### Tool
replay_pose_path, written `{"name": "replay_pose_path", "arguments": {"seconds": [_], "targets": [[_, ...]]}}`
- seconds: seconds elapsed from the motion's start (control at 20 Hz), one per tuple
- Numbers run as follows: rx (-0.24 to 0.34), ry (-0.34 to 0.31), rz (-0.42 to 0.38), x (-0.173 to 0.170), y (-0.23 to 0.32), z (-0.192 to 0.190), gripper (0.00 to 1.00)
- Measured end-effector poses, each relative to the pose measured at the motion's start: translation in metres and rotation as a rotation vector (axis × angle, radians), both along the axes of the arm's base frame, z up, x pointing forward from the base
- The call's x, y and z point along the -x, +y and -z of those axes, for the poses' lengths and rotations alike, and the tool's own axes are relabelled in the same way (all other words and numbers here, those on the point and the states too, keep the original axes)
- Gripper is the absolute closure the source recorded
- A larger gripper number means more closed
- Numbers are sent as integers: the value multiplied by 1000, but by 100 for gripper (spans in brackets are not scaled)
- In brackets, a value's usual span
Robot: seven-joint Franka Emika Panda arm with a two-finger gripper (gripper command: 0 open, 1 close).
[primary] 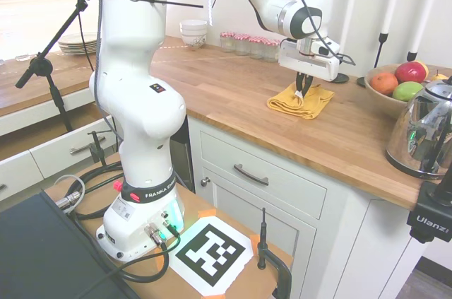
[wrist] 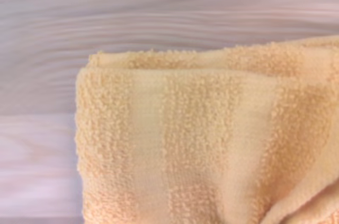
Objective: Wipe the counter
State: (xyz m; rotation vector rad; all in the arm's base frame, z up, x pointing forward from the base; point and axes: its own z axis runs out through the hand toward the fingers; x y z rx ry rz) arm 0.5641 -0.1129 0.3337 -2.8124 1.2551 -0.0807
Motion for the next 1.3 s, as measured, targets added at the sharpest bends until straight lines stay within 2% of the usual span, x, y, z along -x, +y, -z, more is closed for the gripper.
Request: {"name": "replay_pose_path", "arguments": {"seconds": [0.5,0.9,1.3], "targets": [[36,-8,-35,-7,138,1,100],[57,-16,-62,9,257,1,100],[68,-22,-76,12,314,1,100]]}}
